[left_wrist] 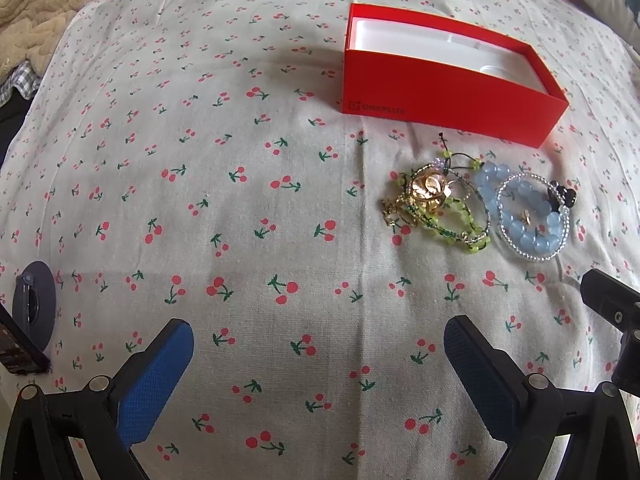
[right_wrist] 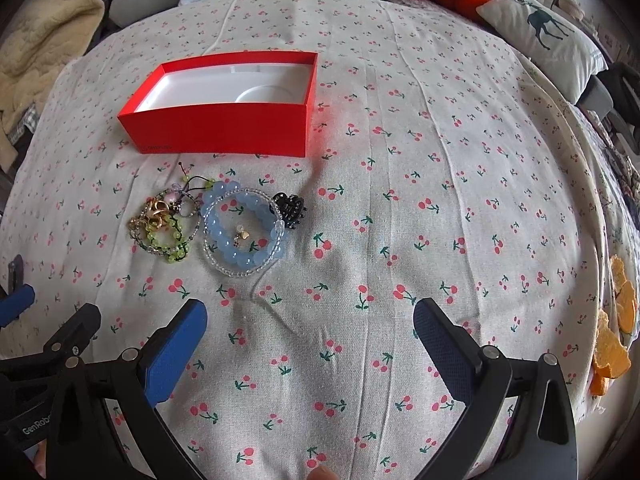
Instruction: Organize jewelry
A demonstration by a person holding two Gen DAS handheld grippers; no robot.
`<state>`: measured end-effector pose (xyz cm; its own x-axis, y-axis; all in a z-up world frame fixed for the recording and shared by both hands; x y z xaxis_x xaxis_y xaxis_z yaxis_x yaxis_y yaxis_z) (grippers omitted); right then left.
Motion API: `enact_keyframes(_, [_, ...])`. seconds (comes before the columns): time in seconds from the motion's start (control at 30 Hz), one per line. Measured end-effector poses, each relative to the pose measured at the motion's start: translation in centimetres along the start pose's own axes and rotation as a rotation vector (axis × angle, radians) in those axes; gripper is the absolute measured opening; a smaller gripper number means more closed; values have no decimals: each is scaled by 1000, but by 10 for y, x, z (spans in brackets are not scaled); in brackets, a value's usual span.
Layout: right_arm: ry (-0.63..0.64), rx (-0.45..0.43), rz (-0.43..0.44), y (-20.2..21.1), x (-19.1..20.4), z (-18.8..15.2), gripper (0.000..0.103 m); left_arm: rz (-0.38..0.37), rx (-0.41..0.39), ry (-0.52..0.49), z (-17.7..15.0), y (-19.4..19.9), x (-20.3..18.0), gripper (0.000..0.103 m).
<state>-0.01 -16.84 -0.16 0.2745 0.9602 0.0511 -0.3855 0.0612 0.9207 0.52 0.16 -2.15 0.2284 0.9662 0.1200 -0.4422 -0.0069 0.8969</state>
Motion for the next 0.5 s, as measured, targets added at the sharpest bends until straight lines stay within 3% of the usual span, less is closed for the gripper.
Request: enact_keyframes(0.5, [0, 0, -1, -1, 0, 0, 103, -2, -1, -2, -4, 0, -2, 103])
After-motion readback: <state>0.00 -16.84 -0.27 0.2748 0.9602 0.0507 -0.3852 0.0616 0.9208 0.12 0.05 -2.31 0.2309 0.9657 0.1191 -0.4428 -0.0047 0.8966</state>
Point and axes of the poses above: each gripper's, at about its wrist camera, not at the fingertips, and y roughly against the way its jaws point, x to its left, z to its top, the point moved 2 cm from there along -y, roughly the way its jaws point, and after that the axes turned 13 degrees about -y, right-handed, at the moved point
